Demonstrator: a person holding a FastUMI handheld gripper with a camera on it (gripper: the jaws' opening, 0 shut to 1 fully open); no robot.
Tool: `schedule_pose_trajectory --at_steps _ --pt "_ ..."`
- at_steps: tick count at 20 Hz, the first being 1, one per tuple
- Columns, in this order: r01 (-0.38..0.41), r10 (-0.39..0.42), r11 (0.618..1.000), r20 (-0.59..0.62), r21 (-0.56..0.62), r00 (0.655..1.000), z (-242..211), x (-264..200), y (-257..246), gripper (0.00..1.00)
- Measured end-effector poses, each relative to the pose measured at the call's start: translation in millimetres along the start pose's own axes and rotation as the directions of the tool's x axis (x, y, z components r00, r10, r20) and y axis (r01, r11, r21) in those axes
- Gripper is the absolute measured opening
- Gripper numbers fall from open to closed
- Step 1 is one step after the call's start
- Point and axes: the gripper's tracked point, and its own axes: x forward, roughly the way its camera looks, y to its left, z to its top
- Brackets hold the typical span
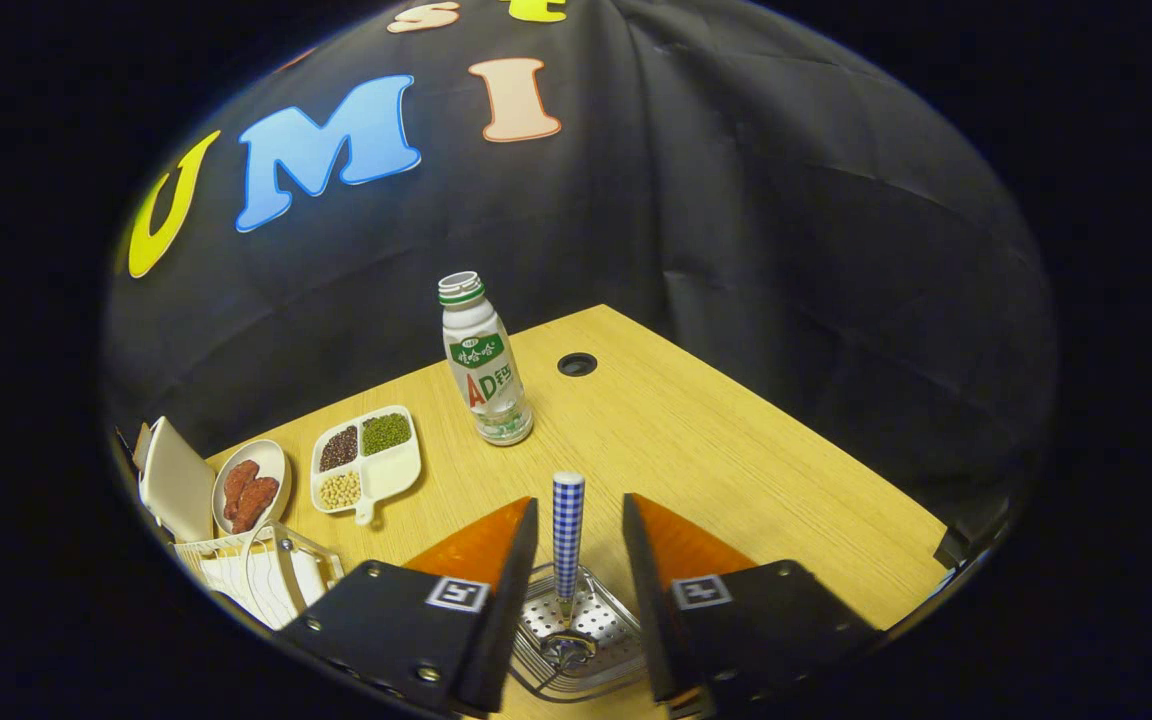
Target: Take the plate from the dish rack, then take the spoon from the basket and place it into the plate.
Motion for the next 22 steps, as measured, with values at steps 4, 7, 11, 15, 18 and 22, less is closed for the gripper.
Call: schedule_pose_trajectory --at_steps 4,7,11,15,18,22 --pt "-0.006 0.006 1.0 0.01 -0.014 1.0 -1 5 6 0.14" --pt "0.005 -0.005 1.0 0.014 -0.027 1.0 -1 5 6 0.08" --pt "0.003 -0.002 1.0 0.052 -0.022 0.999 12 -5 9 0.08" --pt "0.045 -0.036 0.997 0.134 -0.067 0.99 40 -32 6 0.08" --pt "0.085 -0.068 0.994 0.213 -0.072 0.975 64 -68 6 0.08" --pt "0.128 -0.098 0.989 0.314 -0.077 0.944 85 -136 8 0.08"
